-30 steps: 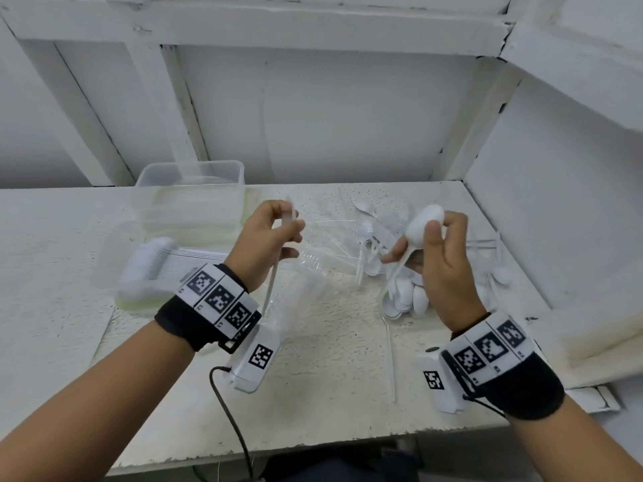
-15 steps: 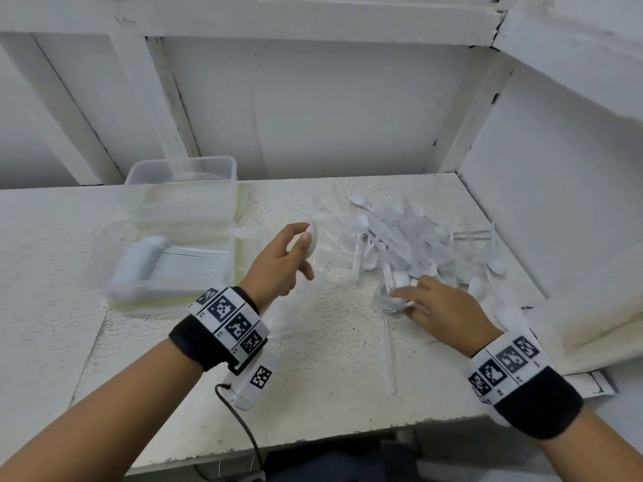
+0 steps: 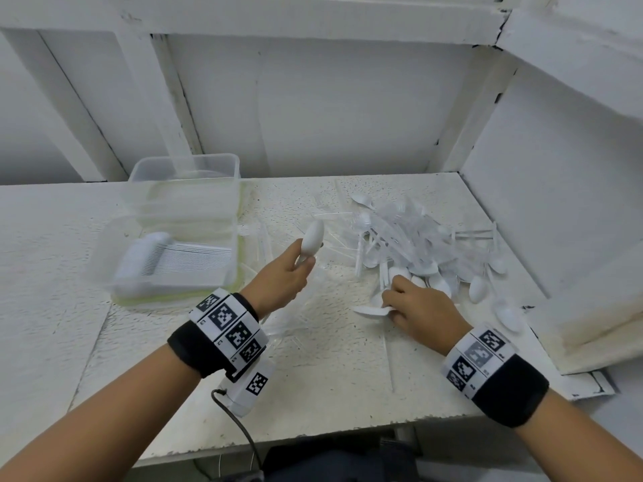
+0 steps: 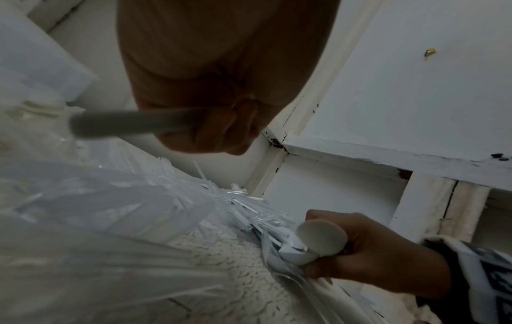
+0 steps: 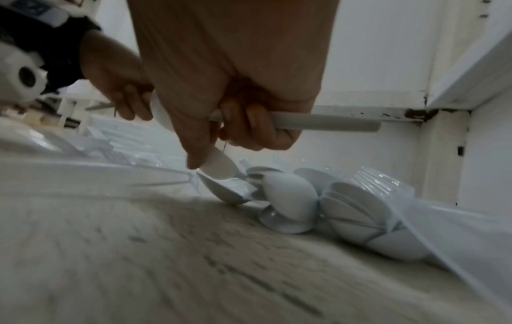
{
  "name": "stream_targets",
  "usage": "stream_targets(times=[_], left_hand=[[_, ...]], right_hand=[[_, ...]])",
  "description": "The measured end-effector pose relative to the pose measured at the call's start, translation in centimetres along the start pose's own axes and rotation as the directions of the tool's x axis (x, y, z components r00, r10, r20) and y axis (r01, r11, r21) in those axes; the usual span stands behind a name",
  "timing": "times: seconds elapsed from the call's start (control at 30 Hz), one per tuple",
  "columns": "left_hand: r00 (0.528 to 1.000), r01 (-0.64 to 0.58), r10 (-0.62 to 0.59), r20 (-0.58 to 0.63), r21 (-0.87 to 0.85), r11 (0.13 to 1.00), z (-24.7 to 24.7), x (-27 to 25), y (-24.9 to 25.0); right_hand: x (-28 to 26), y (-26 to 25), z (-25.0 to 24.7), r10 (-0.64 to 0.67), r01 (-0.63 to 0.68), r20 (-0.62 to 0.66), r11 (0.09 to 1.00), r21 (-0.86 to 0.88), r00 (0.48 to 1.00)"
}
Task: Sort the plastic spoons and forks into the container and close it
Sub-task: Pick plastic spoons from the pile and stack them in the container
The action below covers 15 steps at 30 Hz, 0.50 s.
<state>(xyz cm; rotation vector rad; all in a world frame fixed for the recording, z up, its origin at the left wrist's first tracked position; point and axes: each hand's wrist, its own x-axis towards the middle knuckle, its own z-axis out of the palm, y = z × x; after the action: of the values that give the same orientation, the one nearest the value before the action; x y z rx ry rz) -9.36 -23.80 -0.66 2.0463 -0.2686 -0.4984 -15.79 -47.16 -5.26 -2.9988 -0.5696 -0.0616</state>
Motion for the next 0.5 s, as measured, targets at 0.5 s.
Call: stream_targets(times=[0.5], left_hand=[[0.943,-0.324,0.224,0.248,0.515,0.794,5.6,2.0,2.1]], right_hand=[[1.9,1.3,-6.4,0.605,-0.116,-0.282,0.533,0.838,0.745]])
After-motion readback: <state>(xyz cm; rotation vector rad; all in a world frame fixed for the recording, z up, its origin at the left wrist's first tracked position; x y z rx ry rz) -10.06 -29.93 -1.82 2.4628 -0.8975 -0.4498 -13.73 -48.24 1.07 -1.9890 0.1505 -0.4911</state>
